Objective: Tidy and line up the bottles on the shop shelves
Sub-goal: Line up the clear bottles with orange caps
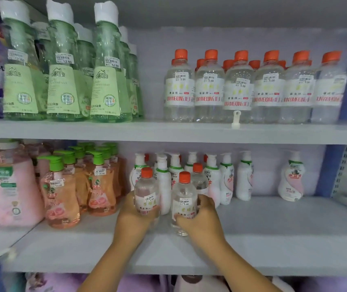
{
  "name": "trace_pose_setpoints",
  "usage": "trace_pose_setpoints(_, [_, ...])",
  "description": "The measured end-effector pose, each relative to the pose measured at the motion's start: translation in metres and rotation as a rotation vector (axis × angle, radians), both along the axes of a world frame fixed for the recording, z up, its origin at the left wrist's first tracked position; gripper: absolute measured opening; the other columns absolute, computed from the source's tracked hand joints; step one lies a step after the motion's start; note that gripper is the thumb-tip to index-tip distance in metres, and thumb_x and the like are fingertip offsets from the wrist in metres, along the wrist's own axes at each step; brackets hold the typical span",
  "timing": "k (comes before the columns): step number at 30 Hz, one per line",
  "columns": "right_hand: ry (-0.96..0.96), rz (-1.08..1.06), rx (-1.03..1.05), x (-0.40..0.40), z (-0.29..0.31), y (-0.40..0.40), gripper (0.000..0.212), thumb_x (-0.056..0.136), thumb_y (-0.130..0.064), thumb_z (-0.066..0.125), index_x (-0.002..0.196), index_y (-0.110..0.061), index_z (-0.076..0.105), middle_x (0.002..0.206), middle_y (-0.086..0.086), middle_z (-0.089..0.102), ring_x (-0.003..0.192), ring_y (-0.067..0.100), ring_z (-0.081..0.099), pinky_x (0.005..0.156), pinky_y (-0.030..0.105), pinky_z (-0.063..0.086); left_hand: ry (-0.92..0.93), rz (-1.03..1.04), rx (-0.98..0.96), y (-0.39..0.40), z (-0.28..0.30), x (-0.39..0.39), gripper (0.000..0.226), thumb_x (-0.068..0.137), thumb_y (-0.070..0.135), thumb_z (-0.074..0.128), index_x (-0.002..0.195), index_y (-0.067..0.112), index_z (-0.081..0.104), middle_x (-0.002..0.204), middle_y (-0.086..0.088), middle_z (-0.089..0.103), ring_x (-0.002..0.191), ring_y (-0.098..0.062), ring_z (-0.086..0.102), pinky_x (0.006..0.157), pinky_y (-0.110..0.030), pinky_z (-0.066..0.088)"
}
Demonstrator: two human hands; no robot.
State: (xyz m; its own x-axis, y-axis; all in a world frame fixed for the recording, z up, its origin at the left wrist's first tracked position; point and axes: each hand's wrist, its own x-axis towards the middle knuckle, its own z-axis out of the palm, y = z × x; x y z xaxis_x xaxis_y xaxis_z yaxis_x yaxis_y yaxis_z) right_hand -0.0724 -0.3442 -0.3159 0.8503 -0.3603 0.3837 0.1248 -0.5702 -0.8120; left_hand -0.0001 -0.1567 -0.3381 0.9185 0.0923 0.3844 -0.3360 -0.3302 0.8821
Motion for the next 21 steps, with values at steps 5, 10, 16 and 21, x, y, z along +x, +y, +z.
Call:
trace_pose_setpoints(5, [0.083,0.133,0.11,-0.02,0.013,-0.011,0.057,0.07,-0.031,0.088,0.114,-0.03,0.053,0.107,-0.008,0.064,0.082,-0.002,0.067,0.054,0.01,0.052,0.045,-0.055,-0.012,-0.014,0.011,-0.04,0.055,0.065,0.036,0.095,0.102,0.05,0.057,0.09,0.017,0.076,0.077,0.009,0.069,0.057,-0.012,0.054])
trace_pose_setpoints(10, [0.083,0.23,0.207,-0.068,0.027,-0.044,0.051,0.061,-0.028,0.085,0.101,-0.041,0.058,0.092,-0.022,0.073,0.079,-0.011,0.068,0.062,0.012,0.054,0.105,-0.003,-0.019,-0.032,0.033,-0.104,0.064,0.051,0.041,0.098,0.103,0.047,0.061,0.086,0.016,0.075,0.072,0.01,0.068,0.061,-0.018,0.052])
trace_pose_setpoints(16, [-0.069,0.257,0.02,-0.158,0.068,-0.128,0.062,0.069,-0.064,0.076,0.122,-0.073,0.046,0.122,-0.048,0.056,0.103,-0.024,0.056,0.089,0.004,0.046,-0.138,-0.153,0.017,-0.08,0.093,-0.193,0.039,0.086,0.003,0.079,0.123,0.007,0.067,0.113,-0.013,0.076,0.108,-0.031,0.068,0.087,-0.027,0.053])
trace_pose_setpoints(21, [-0.327,0.258,0.06,-0.233,0.158,-0.194,0.064,0.051,-0.054,0.085,0.111,-0.057,0.061,0.095,-0.022,0.075,0.084,-0.002,0.073,0.069,0.013,0.056,-0.215,-0.317,-0.036,-0.157,0.197,-0.283,0.08,0.044,0.033,0.097,0.12,0.038,0.072,0.102,0.003,0.08,0.094,-0.015,0.077,0.084,-0.04,0.059])
